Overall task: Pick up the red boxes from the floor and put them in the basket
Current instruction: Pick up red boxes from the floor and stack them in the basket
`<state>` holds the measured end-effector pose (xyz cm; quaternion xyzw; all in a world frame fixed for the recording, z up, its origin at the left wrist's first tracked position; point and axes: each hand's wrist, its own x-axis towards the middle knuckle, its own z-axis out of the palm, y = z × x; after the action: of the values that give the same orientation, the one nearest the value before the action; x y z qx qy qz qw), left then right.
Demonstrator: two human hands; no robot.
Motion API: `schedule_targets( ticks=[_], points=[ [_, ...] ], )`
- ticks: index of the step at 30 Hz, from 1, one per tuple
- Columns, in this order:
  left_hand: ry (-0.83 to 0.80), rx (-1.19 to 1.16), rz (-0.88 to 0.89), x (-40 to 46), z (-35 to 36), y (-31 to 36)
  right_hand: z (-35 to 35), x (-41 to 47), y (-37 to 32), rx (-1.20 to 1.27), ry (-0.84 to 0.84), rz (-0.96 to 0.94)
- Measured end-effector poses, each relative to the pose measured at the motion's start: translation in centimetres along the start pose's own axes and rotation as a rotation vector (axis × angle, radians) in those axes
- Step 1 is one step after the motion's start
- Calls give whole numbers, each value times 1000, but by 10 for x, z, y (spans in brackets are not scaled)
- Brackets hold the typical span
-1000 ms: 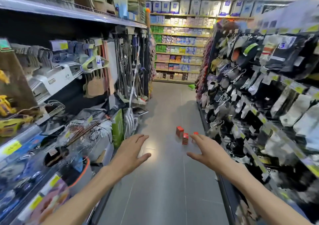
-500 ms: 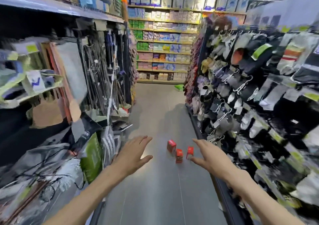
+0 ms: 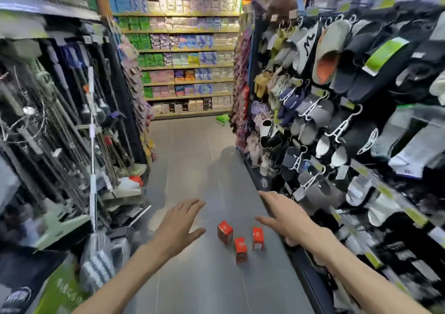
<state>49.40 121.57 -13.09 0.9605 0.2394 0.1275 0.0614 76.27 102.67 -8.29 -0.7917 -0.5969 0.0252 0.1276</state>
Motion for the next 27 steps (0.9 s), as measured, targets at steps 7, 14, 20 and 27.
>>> schedule_targets(
  ticks=[7,14,20,27],
  points=[
    [-29,-35,44,150,45,-82,27,153,63,51,-63,76],
    [-181,-103,141,315,158,-188,121,299,137,77,-103,232],
    [-426,-161,161,422,284,-261,217,394,186,267,-136,487],
    [-606,-208,149,479,484,-318,359,448,257,329,-200,641]
  ],
)
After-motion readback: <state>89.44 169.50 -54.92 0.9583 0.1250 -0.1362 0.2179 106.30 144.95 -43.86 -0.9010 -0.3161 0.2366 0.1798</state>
